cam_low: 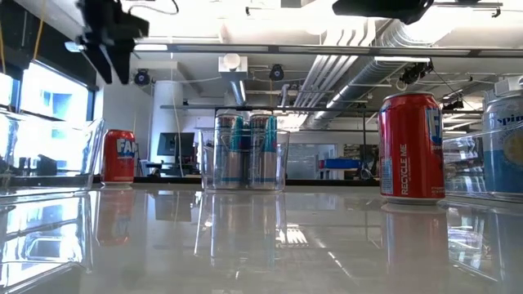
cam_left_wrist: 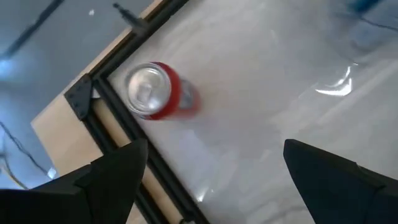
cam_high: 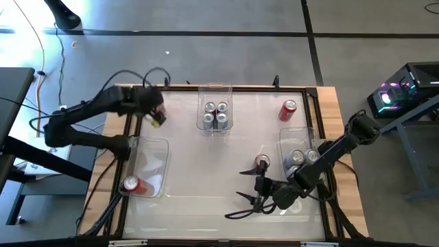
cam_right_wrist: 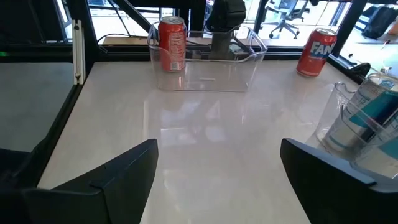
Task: Sort soda cans
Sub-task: Put the top left orange soda can into bottom left transparent bin
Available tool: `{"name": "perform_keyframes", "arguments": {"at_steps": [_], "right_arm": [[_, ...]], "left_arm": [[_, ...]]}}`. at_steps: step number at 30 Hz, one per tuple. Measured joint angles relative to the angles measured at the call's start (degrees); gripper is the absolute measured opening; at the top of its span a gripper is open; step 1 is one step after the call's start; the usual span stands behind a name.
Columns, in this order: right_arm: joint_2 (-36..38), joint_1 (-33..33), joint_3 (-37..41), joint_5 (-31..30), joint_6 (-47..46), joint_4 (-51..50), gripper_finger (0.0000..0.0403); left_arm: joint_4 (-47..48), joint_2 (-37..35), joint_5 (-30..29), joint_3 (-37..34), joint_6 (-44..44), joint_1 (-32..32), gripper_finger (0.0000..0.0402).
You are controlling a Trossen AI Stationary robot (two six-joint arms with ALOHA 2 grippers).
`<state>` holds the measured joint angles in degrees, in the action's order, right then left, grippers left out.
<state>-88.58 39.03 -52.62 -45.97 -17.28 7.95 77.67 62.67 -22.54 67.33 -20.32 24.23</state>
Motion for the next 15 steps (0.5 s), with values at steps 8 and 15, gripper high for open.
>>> {"name": "perform_keyframes", "arguments": {"at_steps": [8,15], "right_arm": [[0.0,0.0,0.0,0.2,-0.7,-0.1,0.0334],[0.0,0.0,0.0,1.6,-2.2,-0.3,0.0334]], "left_arm": [[-9.2,10.1,7.3,0.0,11.7,16.4,0.0370],[-8.4,20.7,2.9,0.0,13.7,20.9,0.0370]]}}
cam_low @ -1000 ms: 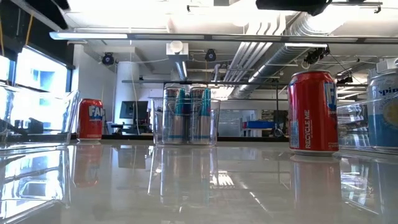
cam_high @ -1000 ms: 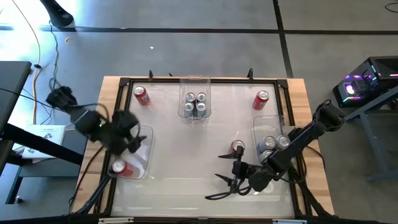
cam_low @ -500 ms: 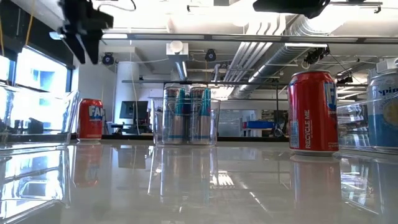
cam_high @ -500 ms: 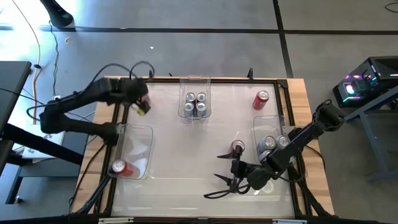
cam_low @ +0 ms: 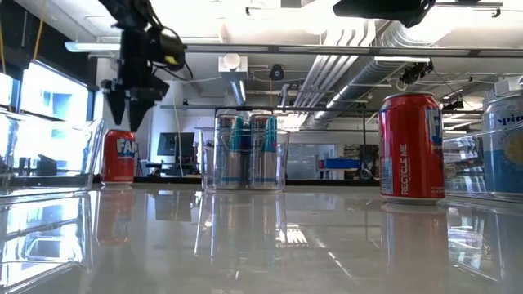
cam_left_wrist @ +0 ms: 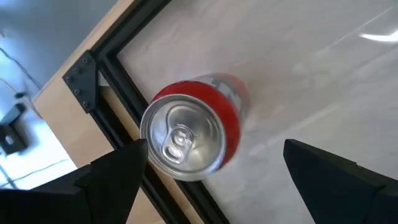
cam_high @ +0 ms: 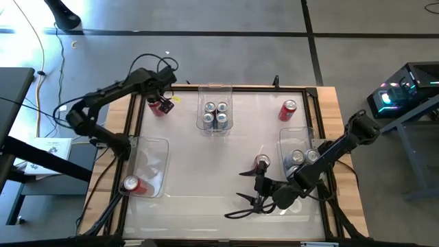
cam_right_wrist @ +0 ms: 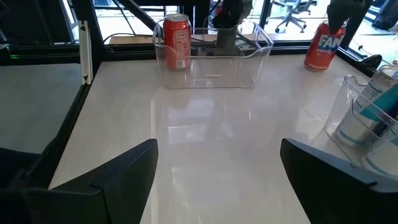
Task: Sort soda cans
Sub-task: Put the top left orange soda can into bottom left transparent bin
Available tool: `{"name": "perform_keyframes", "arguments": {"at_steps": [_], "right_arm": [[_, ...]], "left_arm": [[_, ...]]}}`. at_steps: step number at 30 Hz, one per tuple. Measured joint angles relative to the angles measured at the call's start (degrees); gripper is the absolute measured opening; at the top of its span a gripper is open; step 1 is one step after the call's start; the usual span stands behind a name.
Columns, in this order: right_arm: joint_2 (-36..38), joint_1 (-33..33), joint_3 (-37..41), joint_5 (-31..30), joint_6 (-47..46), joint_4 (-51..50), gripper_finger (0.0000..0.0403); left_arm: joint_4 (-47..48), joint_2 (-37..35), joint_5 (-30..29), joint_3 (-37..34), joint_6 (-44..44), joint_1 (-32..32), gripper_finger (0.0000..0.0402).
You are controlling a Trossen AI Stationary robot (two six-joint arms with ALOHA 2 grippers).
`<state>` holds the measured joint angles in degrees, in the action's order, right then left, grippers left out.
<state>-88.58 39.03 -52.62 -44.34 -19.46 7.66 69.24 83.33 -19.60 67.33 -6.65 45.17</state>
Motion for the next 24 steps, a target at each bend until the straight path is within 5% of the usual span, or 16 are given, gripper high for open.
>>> {"name": "perform_keyframes", "arguments": {"at_steps": [24], "right_arm": [[0.0,1.9,0.0,-0.6,-3.5,-0.3,0.0334]], "left_arm": [[-3.5,1.5,4.9,-1.8,2.4,5.9,0.0370]]}}
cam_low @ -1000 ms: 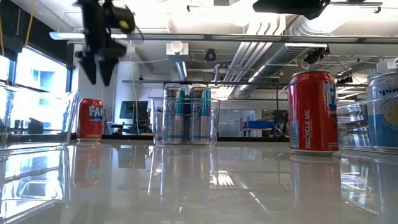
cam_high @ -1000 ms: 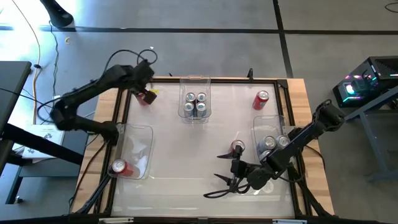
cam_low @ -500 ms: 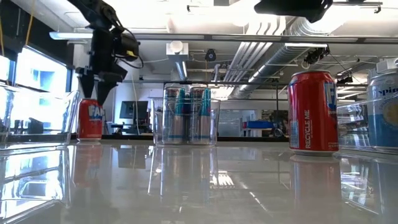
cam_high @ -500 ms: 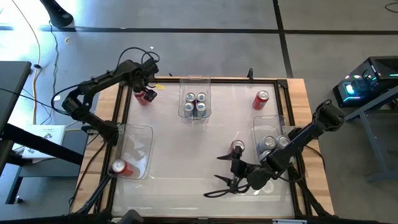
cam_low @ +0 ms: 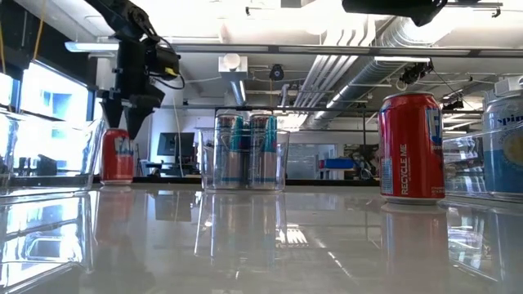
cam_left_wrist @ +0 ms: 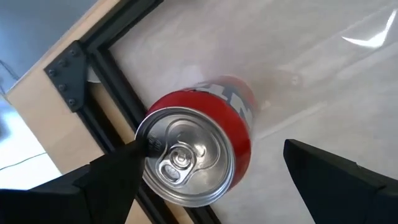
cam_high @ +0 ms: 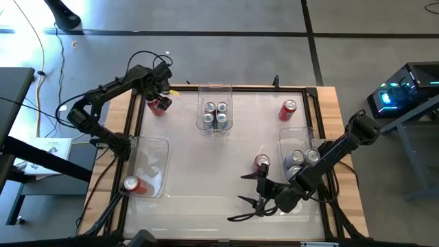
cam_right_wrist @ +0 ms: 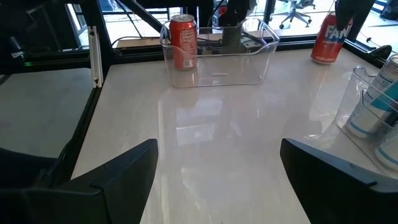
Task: Sort soda cans
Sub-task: Put the top left orange soda can into bottom left transparent bin
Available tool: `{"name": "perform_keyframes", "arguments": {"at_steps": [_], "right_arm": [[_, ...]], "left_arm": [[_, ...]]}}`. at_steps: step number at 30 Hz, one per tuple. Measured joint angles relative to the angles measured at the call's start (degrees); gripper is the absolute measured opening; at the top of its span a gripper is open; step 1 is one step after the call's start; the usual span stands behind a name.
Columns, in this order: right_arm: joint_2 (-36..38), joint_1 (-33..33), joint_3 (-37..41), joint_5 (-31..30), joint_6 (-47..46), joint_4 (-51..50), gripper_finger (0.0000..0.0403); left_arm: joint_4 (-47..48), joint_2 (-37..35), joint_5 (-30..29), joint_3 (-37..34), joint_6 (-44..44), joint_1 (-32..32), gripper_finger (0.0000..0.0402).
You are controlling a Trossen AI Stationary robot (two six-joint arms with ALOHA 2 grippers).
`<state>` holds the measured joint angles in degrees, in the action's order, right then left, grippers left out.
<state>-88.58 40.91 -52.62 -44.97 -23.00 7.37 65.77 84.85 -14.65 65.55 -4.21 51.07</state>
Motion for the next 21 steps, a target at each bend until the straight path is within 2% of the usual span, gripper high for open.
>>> {"name": "perform_keyframes", "arguments": {"at_steps": [7,11,16,21], "right_arm": [[0.0,0.0,0.0,0.0,0.5,-0.3,0.0334],[0.0,0.0,0.0,0.0,0.5,-0.3,0.0334],[0.0,0.0,0.0,-0.1,0.3,-0.2,0.0334],[0.0,0.0,0.0,-0.1,-0.1,-0.2,0.0334]], "left_arm": [[0.4,-3.9,1.5,-0.2,-1.7,-1.9,0.0370],[0.4,-4.7,-2.6,-0.2,-2.6,-1.9,0.0370],[0.2,-2.4,0.2,-0.2,-3.7,0.2,0.0370],[-0.9,1.2,-1.3,-0.2,-5.7,1.8,0.0370]]}}
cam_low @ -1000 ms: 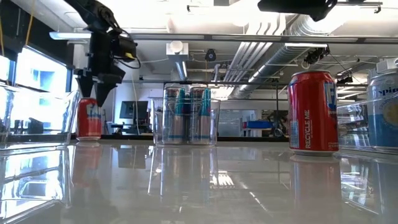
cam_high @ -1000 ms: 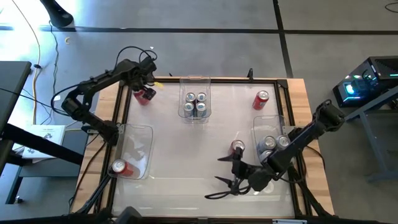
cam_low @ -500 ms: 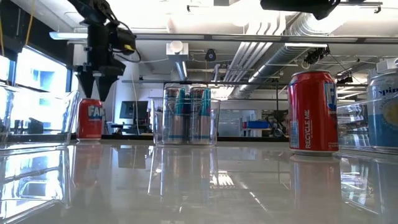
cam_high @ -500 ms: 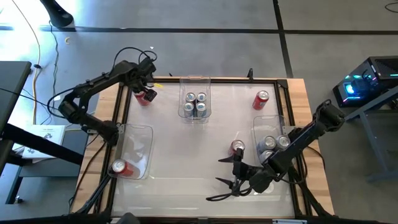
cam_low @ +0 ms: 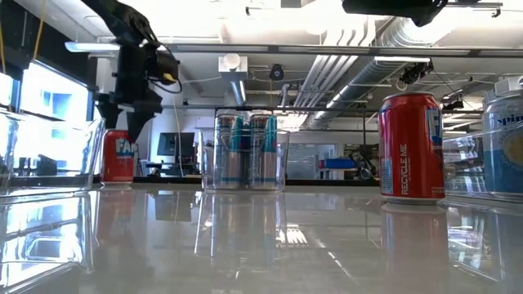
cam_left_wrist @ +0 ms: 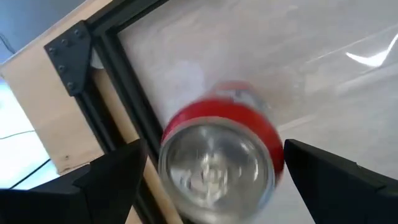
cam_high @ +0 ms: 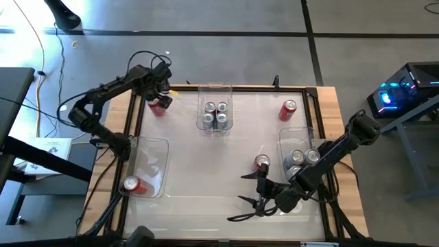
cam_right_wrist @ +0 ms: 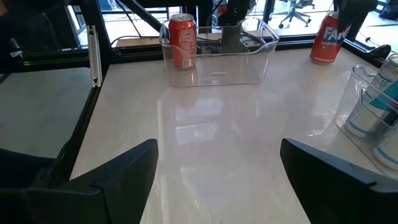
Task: Sort soda cans
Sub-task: Put the top left orange soda can into bottom left transparent bin
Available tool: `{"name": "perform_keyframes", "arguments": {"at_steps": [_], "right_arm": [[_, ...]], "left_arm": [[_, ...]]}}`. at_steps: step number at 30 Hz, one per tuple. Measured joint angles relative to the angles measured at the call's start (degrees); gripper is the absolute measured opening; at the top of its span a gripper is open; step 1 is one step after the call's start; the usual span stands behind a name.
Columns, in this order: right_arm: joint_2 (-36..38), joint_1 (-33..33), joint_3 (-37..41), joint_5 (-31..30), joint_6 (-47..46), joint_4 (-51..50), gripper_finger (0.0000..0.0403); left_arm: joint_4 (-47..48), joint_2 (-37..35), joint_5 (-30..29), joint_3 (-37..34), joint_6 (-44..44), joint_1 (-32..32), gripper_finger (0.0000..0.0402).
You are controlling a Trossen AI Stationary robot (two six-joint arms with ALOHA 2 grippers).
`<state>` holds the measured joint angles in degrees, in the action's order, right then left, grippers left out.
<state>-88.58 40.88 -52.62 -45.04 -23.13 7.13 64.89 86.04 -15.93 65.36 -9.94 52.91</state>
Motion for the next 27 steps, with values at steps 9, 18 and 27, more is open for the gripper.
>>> {"name": "perform_keyframes", "arguments": {"at_steps": [9,18,27], "right_arm": [[0.0,0.0,0.0,0.0,-0.4,-0.7,0.0334],[-0.8,0.0,0.0,-0.1,-1.1,-1.3,0.0334],[-3.5,0.0,0.0,0.0,-2.6,-0.8,0.0334]], "left_arm": [[-2.7,3.2,2.5,0.1,-1.4,0.1,0.0363],[0.2,3.2,3.6,0.2,-0.7,0.3,0.0304],[6.7,1.9,4.3,0.9,6.7,-3.2,0.0296]]}}
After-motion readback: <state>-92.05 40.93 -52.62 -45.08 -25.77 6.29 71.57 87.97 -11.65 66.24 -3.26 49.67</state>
